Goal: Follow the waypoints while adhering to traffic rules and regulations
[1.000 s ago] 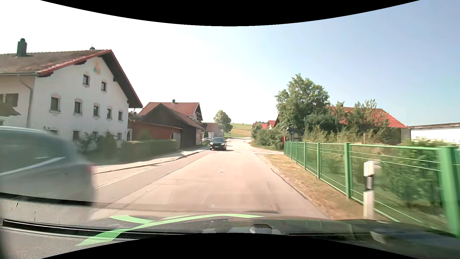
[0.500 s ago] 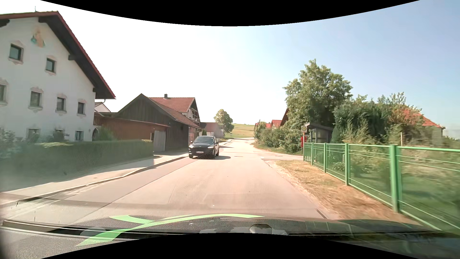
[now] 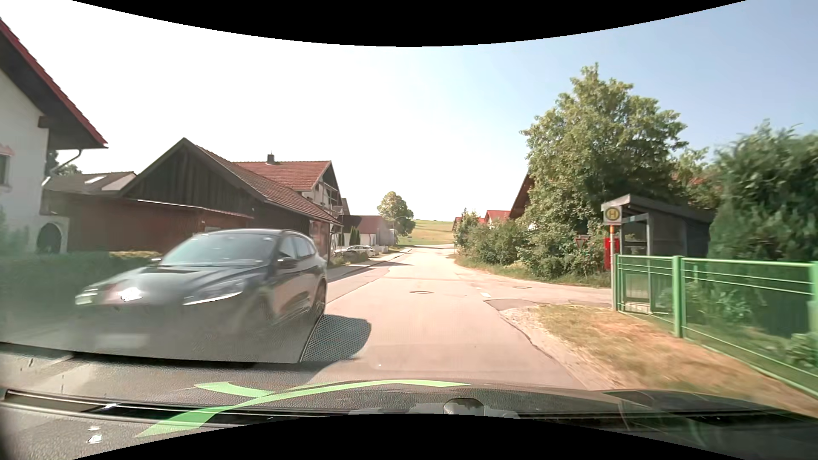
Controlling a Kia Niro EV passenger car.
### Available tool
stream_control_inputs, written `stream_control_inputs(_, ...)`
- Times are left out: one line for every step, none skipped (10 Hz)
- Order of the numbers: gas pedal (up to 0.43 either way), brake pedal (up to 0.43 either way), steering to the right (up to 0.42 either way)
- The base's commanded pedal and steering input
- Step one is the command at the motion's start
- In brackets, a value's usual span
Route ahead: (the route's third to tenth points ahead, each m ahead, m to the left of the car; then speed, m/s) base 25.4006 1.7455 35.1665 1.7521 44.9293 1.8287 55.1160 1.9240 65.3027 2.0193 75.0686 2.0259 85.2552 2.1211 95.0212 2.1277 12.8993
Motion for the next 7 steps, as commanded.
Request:
stream_control_inputs(0.098,0.0,-0.003)
stream_control_inputs(0.098,0.0,-0.005)
stream_control_inputs(0.098,0.0,-0.006)
stream_control_inputs(0.098,0.0,-0.006)
stream_control_inputs(0.098,0.0,-0.006)
stream_control_inputs(0.098,0.0,-0.006)
stream_control_inputs(0.11,0.0,-0.005)
